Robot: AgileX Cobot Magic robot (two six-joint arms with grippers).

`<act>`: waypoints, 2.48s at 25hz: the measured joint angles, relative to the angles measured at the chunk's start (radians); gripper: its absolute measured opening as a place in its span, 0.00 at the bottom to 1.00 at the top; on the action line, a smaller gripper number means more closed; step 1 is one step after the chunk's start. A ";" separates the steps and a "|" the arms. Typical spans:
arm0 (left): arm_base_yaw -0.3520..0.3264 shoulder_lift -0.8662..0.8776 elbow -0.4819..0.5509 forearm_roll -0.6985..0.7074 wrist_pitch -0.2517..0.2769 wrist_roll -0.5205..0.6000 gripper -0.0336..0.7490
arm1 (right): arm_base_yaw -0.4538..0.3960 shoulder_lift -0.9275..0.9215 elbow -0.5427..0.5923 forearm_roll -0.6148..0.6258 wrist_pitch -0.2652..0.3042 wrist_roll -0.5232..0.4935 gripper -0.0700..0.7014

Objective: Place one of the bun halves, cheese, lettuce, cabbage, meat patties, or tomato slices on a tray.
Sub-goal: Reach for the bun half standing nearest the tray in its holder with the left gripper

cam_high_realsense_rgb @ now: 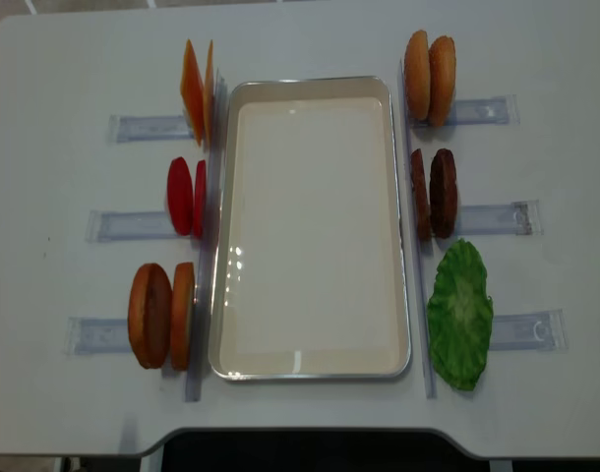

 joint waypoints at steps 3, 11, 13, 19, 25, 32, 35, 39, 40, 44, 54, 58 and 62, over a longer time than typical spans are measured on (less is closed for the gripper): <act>0.000 0.000 0.000 0.000 0.000 0.000 0.04 | 0.000 0.000 0.000 0.000 0.000 0.000 0.61; 0.000 0.000 0.000 0.000 0.000 0.000 0.04 | 0.000 0.000 0.000 0.000 0.000 0.000 0.61; 0.000 0.000 0.000 0.000 0.000 0.000 0.04 | 0.000 0.000 0.000 0.000 0.000 0.000 0.61; 0.000 0.000 0.000 0.000 0.000 0.000 0.04 | 0.000 0.000 0.000 0.000 0.000 0.000 0.61; 0.000 0.000 0.000 0.000 0.000 0.000 0.04 | 0.000 0.000 0.000 0.000 0.000 0.000 0.61; 0.000 0.000 0.000 0.001 0.000 0.000 0.47 | 0.000 0.000 0.000 0.000 0.000 0.000 0.61; 0.000 0.000 0.000 0.012 0.000 0.000 0.78 | 0.000 0.000 0.000 0.000 0.000 0.000 0.61; 0.000 0.000 0.000 0.017 0.000 0.000 0.91 | 0.000 0.000 0.000 0.000 0.000 0.000 0.61; 0.000 0.000 0.000 0.017 0.000 0.000 0.91 | 0.000 0.000 0.000 0.000 0.000 0.000 0.61; 0.000 0.000 0.000 0.017 0.000 0.000 0.88 | 0.000 0.000 0.000 0.000 0.000 0.000 0.61; 0.000 0.025 -0.003 0.016 0.005 -0.011 0.83 | 0.000 0.000 0.000 0.000 0.000 0.000 0.61; 0.000 0.090 -0.042 0.016 0.015 -0.039 0.82 | 0.000 0.000 0.000 0.000 0.000 0.000 0.61; 0.000 0.186 -0.102 0.016 0.028 -0.043 0.82 | 0.000 0.000 0.000 0.000 0.000 0.000 0.61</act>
